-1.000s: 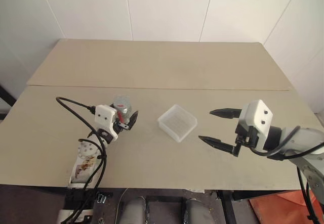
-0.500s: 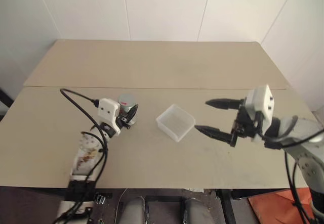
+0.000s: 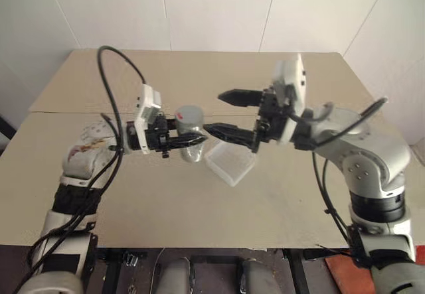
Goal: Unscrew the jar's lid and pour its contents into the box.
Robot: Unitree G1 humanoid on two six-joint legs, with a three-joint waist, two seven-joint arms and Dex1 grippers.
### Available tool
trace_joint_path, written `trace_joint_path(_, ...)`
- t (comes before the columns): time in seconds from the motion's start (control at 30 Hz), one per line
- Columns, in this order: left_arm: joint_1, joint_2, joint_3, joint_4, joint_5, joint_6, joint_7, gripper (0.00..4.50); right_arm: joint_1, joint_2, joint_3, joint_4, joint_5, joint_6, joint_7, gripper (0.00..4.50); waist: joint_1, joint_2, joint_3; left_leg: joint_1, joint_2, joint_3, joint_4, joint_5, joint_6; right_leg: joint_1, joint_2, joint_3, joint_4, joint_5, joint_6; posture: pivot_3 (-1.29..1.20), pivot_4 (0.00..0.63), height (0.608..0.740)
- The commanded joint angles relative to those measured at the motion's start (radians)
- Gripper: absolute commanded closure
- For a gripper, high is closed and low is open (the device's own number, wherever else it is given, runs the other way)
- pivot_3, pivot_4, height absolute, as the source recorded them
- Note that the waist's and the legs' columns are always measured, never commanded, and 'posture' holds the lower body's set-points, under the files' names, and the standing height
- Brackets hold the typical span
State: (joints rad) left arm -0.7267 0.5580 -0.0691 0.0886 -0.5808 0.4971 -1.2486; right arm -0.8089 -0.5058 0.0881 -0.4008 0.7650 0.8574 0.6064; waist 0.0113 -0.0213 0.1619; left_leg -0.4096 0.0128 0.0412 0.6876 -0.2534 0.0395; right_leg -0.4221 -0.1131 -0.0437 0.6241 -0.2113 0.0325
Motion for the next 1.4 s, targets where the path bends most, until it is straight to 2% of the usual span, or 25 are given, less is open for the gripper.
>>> trace_joint_path(0.03, -0.054, -0.032, -0.016, 0.032, 0.020, -0.053, -0.041, 2.54, -0.035, 0.017, 0.012, -0.011, -0.021, 0.026, -0.030, 0.00, -0.002, 0.000, 0.000, 0.000, 0.000, 0.000, 0.000, 0.000, 0.000, 0.000, 0.000, 0.000, 0.000, 0.000, 0.000, 0.00, 0.150, 0.740)
trace_joint_path(0.23, -0.065, -0.066, -0.025, 0.058, 0.052, -0.097, -0.058, 2.54, -0.050, 0.049, 0.022, 0.006, -0.039, 0.050, -0.053, 0.00, -0.008, 0.000, 0.000, 0.000, 0.001, 0.000, 0.000, 0.000, 0.000, -0.001, 0.001, 0.001, 0.001, 0.000, 0.000, 0.00, 0.150, 0.740)
trace_joint_path(0.33, -0.062, -0.069, -0.019, 0.051, 0.057, -0.107, -0.062, 2.54, -0.054, 0.063, 0.006, 0.020, -0.031, 0.060, -0.052, 0.57, -0.011, 0.000, 0.000, 0.000, 0.001, 0.000, 0.000, 0.000, 0.000, -0.001, 0.001, 0.001, 0.001, 0.000, 0.000, 0.00, 0.150, 0.740)
trace_joint_path(0.47, -0.067, -0.073, -0.008, 0.053, 0.063, -0.114, -0.057, 2.54, -0.050, 0.051, 0.013, 0.039, -0.036, 0.060, -0.011, 1.79, -0.013, 0.000, 0.000, 0.000, 0.001, 0.000, 0.000, 0.000, 0.000, -0.001, 0.001, 0.001, 0.001, 0.000, 0.000, 0.00, 0.150, 0.740)
trace_joint_path(0.8, -0.075, -0.080, 0.018, 0.051, 0.046, -0.132, -0.066, 2.54, -0.039, 0.045, 0.036, 0.083, -0.077, -0.014, 0.110, 1.79, -0.015, 0.000, 0.000, 0.000, 0.001, 0.000, 0.000, 0.000, 0.000, -0.001, 0.001, 0.001, 0.001, 0.000, 0.000, 0.00, 0.150, 0.740)
trace_joint_path(0.87, -0.082, -0.079, 0.035, 0.044, 0.003, -0.112, -0.095, 2.54, -0.028, 0.036, 0.041, 0.094, -0.076, -0.063, 0.198, 1.79, -0.015, 0.000, 0.000, 0.000, 0.001, 0.000, 0.000, 0.000, 0.000, -0.001, 0.001, 0.001, 0.001, 0.000, 0.000, 0.00, 0.150, 0.740)
trace_joint_path(0.93, -0.097, -0.065, 0.049, 0.039, -0.048, -0.090, -0.169, 2.54, -0.015, 0.017, 0.046, 0.127, -0.061, -0.135, 0.352, 1.79, -0.015, 0.000, 0.000, 0.000, 0.001, 0.000, 0.000, 0.000, 0.000, -0.001, 0.001, 0.001, 0.001, 0.000, 0.000, 0.00, 0.150, 0.740)
trace_joint_path(1.07, -0.115, -0.035, 0.043, 0.032, -0.088, -0.085, -0.318, 2.54, -0.053, 0.012, 0.070, 0.272, -0.074, -0.246, 0.592, 1.79, -0.018, 0.000, 0.000, 0.000, 0.001, 0.000, 0.001, 0.000, 0.000, -0.001, 0.001, 0.002, 0.001, 0.000, 0.000, 0.00, 0.150, 0.740)
trace_joint_path(1.2, -0.115, -0.020, 0.004, 0.014, -0.083, -0.116, -0.366, 2.54, -0.142, 0.036, 0.097, 0.442, -0.103, -0.306, 0.716, 1.79, -0.028, 0.000, 0.000, 0.001, 0.002, 0.000, 0.001, 0.000, 0.000, -0.001, 0.002, 0.002, 0.002, 0.000, 0.000, 0.00, 0.150, 0.740)
trace_joint_path(1.33, -0.123, -0.044, 0.011, 0.061, -0.036, -0.148, -0.350, 2.54, -0.181, 0.054, 0.099, 0.516, -0.167, -0.360, 0.691, 1.79, -0.025, 0.000, 0.000, 0.001, 0.002, 0.000, 0.001, 0.000, 0.000, -0.001, 0.003, 0.003, 0.002, 0.000, 0.000, 0.00, 0.150, 0.740)
trace_joint_path(1.4, -0.121, -0.042, 0.012, 0.081, -0.021, -0.154, -0.329, 2.54, -0.174, 0.051, 0.072, 0.498, -0.156, -0.337, 0.657, 1.08, -0.023, 0.000, 0.000, 0.001, 0.002, 0.000, 0.001, 0.000, 0.000, -0.001, 0.002, 0.003, 0.002, 0.000, 0.000, 0.00, 0.150, 0.740)
